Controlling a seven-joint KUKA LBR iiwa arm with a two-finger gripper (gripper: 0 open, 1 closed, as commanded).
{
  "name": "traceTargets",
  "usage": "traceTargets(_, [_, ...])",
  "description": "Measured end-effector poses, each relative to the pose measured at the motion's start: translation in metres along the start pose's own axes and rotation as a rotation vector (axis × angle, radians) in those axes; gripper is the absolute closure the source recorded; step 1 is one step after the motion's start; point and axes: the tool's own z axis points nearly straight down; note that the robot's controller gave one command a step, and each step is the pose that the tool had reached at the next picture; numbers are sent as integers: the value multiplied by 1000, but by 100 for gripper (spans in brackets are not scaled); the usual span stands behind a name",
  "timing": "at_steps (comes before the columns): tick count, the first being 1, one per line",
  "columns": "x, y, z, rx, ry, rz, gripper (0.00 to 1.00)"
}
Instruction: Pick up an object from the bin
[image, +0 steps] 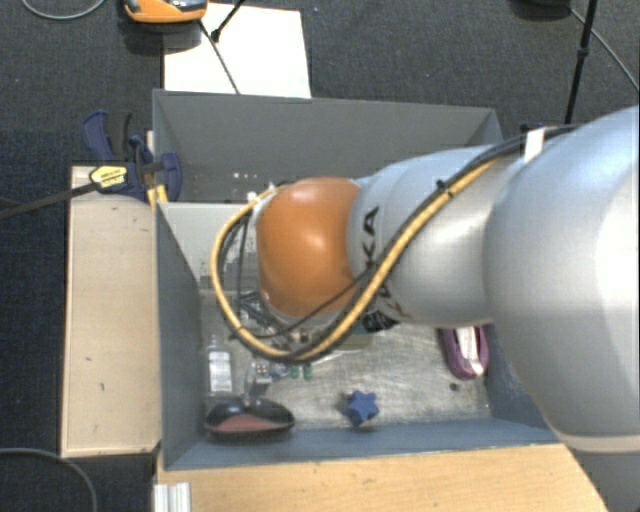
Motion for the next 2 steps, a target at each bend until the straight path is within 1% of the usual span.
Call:
traceTargets(1, [-3,4,16,-10,-40,-147,0])
traceTargets(2, [-3,19,22,-10,-68,-500,0])
